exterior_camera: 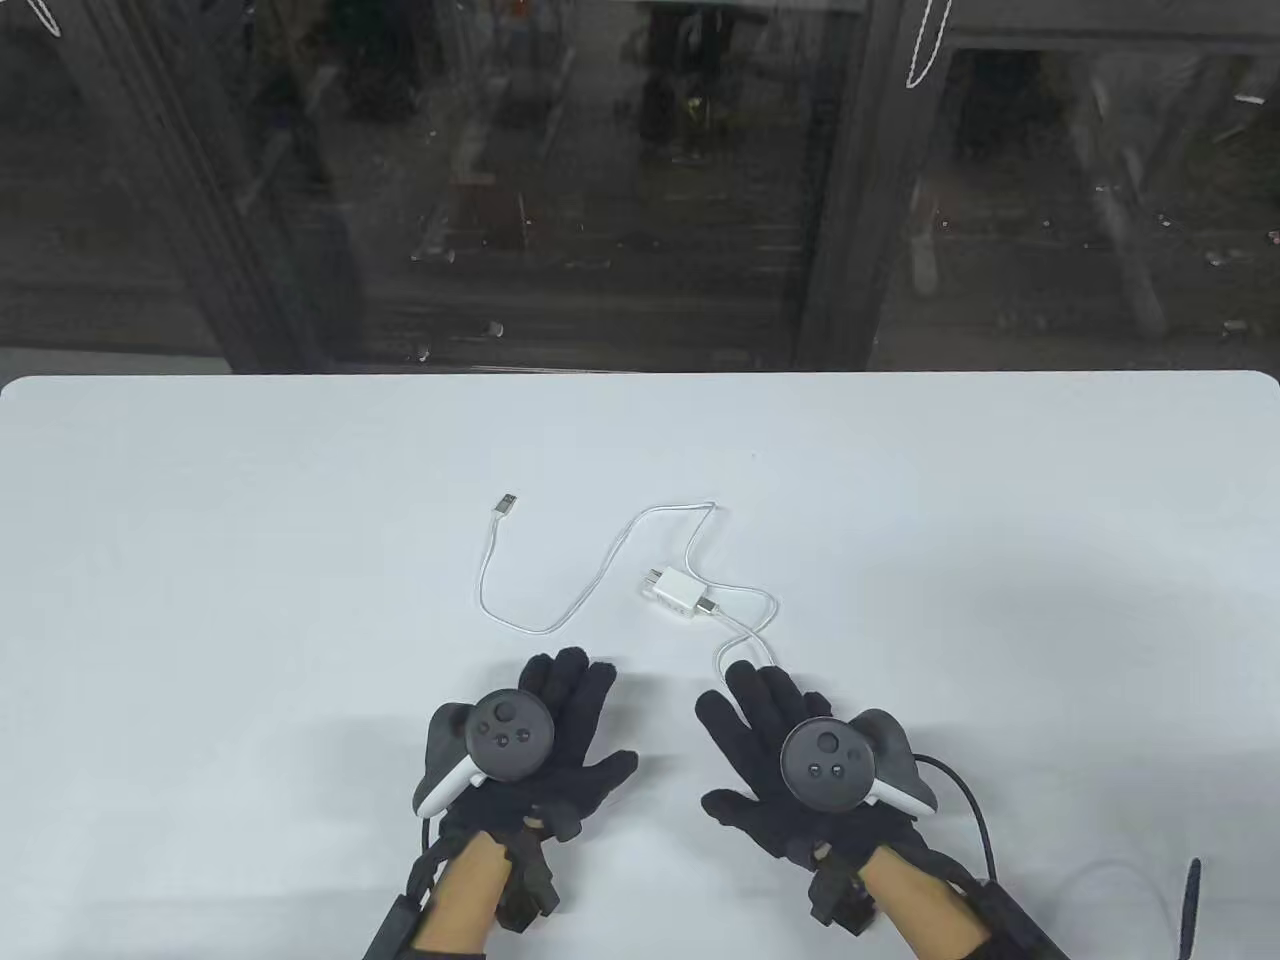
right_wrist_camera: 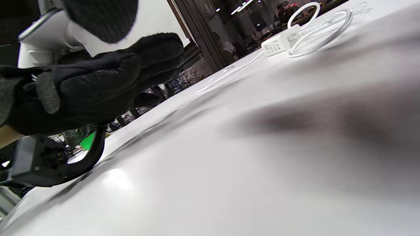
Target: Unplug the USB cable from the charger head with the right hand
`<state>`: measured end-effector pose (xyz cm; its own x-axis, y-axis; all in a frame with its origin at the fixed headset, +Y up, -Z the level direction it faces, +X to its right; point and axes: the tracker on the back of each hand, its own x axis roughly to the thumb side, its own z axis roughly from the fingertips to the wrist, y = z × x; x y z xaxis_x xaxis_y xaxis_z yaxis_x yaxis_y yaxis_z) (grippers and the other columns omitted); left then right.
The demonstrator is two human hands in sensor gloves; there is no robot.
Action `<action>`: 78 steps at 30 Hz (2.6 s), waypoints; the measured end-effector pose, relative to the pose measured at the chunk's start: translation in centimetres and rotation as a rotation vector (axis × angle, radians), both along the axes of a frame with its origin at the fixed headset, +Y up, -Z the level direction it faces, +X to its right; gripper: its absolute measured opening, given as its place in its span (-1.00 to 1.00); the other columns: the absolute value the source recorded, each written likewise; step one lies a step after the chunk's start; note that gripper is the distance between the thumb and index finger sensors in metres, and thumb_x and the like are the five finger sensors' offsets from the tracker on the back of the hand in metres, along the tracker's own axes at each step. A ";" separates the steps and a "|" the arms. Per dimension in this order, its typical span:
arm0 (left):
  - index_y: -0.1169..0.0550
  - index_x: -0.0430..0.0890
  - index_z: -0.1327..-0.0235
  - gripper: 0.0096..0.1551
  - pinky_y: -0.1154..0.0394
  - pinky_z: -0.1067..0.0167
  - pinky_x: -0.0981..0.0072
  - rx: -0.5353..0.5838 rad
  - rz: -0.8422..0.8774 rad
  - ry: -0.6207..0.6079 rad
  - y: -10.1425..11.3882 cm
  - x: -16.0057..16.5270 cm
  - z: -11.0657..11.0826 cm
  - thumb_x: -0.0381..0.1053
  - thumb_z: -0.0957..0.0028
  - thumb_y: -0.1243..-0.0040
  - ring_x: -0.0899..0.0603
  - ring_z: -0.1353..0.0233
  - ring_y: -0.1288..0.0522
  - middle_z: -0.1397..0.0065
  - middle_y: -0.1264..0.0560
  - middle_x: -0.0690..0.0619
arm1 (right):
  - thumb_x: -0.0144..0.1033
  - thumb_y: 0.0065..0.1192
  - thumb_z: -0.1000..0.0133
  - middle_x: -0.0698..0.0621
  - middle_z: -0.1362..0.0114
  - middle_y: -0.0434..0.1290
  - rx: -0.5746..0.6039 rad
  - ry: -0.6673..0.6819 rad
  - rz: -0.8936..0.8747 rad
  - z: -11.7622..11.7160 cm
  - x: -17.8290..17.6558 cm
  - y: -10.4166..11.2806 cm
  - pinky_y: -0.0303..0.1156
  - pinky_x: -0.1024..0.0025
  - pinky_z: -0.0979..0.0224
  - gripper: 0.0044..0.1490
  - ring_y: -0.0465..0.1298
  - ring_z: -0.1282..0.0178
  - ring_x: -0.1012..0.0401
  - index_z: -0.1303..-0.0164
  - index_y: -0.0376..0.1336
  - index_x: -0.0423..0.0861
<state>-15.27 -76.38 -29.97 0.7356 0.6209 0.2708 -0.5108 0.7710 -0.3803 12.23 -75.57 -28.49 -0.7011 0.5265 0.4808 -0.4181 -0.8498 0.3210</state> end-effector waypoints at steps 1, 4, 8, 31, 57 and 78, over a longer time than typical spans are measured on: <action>0.14 0.09 -0.66 0.02 0.35 -0.26 -0.65 0.000 0.007 -0.003 0.0 0.1 0.0 0.34 -0.11 -0.05 -0.34 -0.65 0.47 -0.74 0.33 -0.02 | 0.18 0.07 -0.06 -0.06 -0.62 -0.56 -0.003 -0.001 0.000 0.0 0.0 0.0 -0.39 -0.49 -0.38 0.06 -0.44 -0.58 -0.27 -0.58 -0.35 0.12; 0.13 0.07 -0.67 0.03 0.35 -0.25 -0.65 0.009 0.050 -0.017 0.2 0.2 -0.1 0.34 -0.11 -0.07 -0.35 -0.65 0.46 -0.74 0.32 -0.04 | 0.17 0.08 -0.06 -0.06 -0.63 -0.54 0.028 -0.013 0.001 -0.1 0.2 0.1 -0.39 -0.49 -0.38 0.05 -0.43 -0.59 -0.27 -0.58 -0.34 0.13; 0.12 0.06 -0.67 0.05 0.36 -0.25 -0.65 0.014 0.059 -0.037 0.3 0.4 -0.1 0.33 -0.11 -0.12 -0.36 -0.65 0.46 -0.74 0.31 -0.04 | 0.18 0.07 -0.07 -0.06 -0.62 -0.55 0.032 -0.012 -0.002 -0.2 0.3 0.3 -0.39 -0.49 -0.38 0.05 -0.44 -0.59 -0.27 -0.57 -0.35 0.14; 0.10 0.05 -0.66 0.05 0.34 -0.25 -0.65 0.041 0.017 -0.001 0.1 0.3 0.4 0.32 -0.09 -0.13 -0.37 -0.65 0.43 -0.74 0.29 -0.06 | 0.14 0.08 -0.08 -0.08 -0.63 -0.53 0.021 0.016 -0.017 0.1 0.0 0.2 -0.38 -0.49 -0.38 0.02 -0.41 -0.59 -0.28 -0.57 -0.34 0.13; 0.05 0.02 -0.67 0.00 0.32 -0.26 -0.65 0.065 0.076 0.013 0.7 -0.3 0.1 0.29 -0.11 -0.12 -0.39 -0.66 0.39 -0.74 0.27 -0.08 | 0.06 0.12 -0.09 -0.12 -0.68 -0.35 0.079 -0.043 0.023 -0.3 0.1 0.4 -0.33 -0.49 -0.39 0.04 -0.30 -0.61 -0.29 -0.58 -0.28 -0.05; 0.08 0.02 -0.68 -0.01 0.29 -0.28 -0.65 0.052 0.139 -0.011 1.5 -0.7 -1.0 0.29 -0.15 -0.08 -0.42 -0.66 0.37 -0.74 0.28 -0.09 | -0.02 0.19 -0.08 -0.18 -0.65 -0.09 -0.132 -0.315 0.520 -16.4 -8.6 2.5 -0.01 -0.34 -0.49 -0.03 0.03 -0.58 -0.26 -0.58 -0.14 -0.08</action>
<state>-15.93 -74.90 -30.94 0.6401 0.7016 0.3131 -0.6102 0.7119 -0.3476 3.61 -73.04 -44.93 -0.9795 0.1184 0.1630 -0.0515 -0.9294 0.3655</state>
